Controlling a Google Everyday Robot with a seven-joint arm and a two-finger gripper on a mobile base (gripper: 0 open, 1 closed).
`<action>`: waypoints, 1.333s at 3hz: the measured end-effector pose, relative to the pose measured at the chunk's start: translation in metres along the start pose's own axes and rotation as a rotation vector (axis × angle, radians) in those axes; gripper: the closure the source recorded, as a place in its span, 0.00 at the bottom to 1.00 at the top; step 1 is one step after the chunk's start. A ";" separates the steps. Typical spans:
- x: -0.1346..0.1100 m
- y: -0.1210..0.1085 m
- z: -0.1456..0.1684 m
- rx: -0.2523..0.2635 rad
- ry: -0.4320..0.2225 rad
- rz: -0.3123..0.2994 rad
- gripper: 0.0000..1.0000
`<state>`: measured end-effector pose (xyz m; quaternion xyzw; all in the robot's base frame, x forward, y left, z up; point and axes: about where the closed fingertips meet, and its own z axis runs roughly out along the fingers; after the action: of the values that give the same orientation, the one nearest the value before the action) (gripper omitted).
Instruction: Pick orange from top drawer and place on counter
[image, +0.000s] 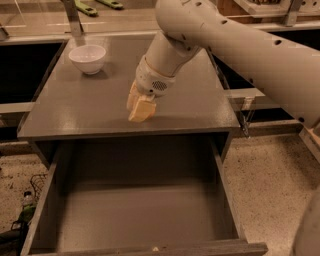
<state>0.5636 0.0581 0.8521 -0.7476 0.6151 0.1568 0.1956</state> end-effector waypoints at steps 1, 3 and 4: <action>0.023 -0.038 -0.002 -0.012 -0.015 0.052 1.00; 0.029 -0.034 0.021 -0.055 -0.054 0.070 1.00; 0.029 -0.034 0.021 -0.055 -0.054 0.070 1.00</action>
Offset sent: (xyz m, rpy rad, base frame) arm 0.0611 -0.0247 -0.0098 0.0141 0.0681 -0.0589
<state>0.6022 0.0486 0.8233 -0.7260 0.6310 0.2005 0.1860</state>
